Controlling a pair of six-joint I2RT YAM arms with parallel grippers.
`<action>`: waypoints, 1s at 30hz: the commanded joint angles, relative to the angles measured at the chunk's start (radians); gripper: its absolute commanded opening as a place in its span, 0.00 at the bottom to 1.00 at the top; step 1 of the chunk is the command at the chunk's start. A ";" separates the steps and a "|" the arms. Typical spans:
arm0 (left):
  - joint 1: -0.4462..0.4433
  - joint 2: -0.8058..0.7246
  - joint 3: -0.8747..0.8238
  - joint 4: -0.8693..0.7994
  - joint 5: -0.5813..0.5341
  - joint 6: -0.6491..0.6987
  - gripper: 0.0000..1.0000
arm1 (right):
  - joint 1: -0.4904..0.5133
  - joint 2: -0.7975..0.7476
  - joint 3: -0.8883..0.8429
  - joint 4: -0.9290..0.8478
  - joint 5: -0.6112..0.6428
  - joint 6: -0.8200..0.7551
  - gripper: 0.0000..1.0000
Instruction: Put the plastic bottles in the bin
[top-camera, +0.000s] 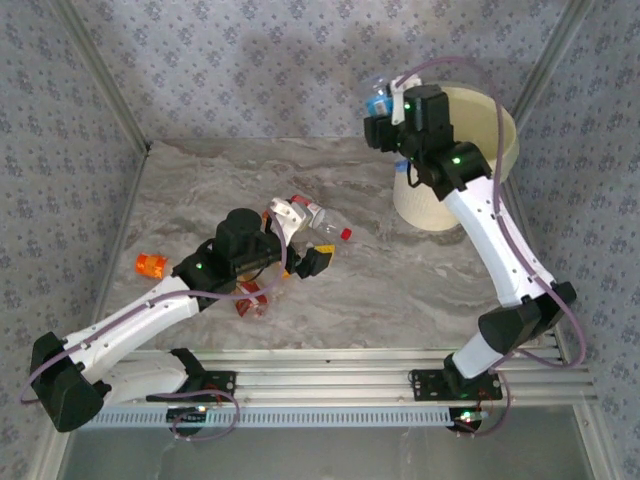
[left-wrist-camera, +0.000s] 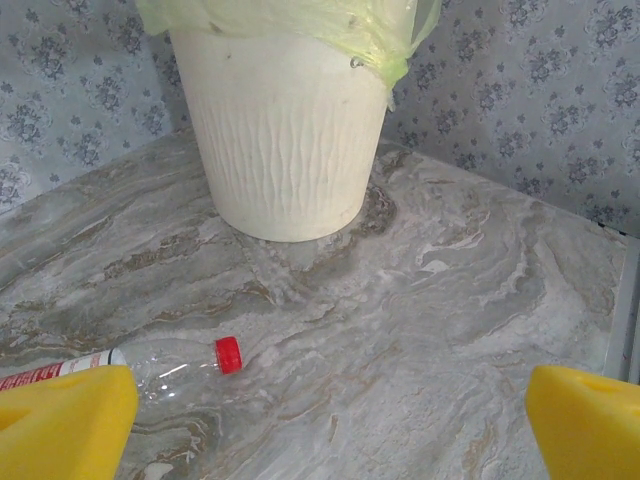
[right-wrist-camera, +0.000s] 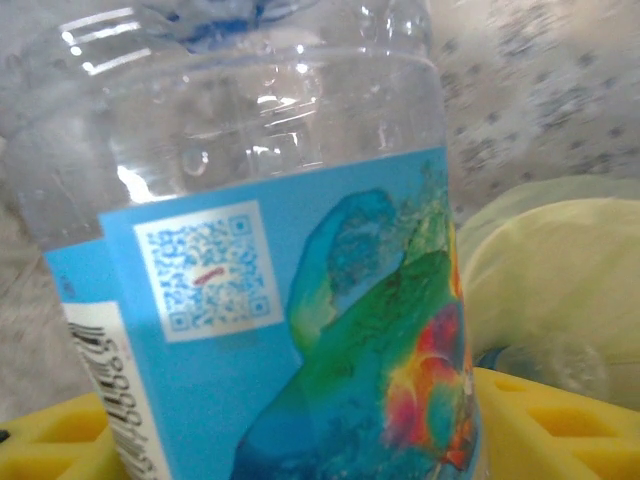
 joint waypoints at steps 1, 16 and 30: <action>-0.002 -0.031 0.018 0.023 0.023 -0.004 1.00 | -0.052 -0.008 0.032 0.060 0.085 0.066 0.68; -0.005 -0.030 0.014 0.026 0.026 0.003 1.00 | -0.294 0.071 0.052 0.094 0.190 0.137 0.68; -0.004 -0.025 0.013 0.026 0.023 0.006 1.00 | -0.425 0.135 -0.030 0.084 0.098 0.210 0.67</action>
